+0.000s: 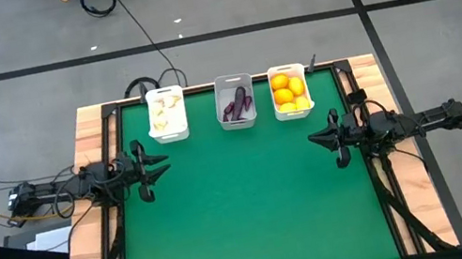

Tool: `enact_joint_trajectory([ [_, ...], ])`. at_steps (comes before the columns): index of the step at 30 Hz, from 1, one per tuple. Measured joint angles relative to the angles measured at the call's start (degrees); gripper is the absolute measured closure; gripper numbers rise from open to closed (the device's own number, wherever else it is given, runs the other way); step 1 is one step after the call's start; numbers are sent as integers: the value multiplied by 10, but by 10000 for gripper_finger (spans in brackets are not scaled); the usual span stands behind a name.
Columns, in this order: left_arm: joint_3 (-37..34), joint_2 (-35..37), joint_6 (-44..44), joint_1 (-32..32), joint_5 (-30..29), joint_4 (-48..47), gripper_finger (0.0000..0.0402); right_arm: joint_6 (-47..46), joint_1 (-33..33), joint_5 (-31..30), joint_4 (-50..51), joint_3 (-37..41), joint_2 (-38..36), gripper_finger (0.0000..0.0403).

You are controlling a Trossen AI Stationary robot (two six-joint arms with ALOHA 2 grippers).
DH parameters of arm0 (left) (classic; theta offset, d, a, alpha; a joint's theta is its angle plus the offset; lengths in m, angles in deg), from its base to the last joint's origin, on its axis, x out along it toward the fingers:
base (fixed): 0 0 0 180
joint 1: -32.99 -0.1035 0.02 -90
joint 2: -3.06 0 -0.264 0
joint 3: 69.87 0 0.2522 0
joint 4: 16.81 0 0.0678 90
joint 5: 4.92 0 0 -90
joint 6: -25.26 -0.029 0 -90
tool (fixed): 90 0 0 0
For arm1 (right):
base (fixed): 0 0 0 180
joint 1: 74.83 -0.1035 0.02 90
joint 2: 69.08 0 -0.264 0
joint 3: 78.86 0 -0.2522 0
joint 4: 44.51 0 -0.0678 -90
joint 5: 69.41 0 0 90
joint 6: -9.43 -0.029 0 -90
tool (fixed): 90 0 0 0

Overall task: Sort produce into baskets
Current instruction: Return to home position

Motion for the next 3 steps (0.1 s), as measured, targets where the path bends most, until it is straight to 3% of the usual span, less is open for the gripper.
enact_joint_trajectory([
  [3, 0, 0, 0, 0, 0, 0, 270, 0, 0, 0, 0, 0, 0, 369],
])
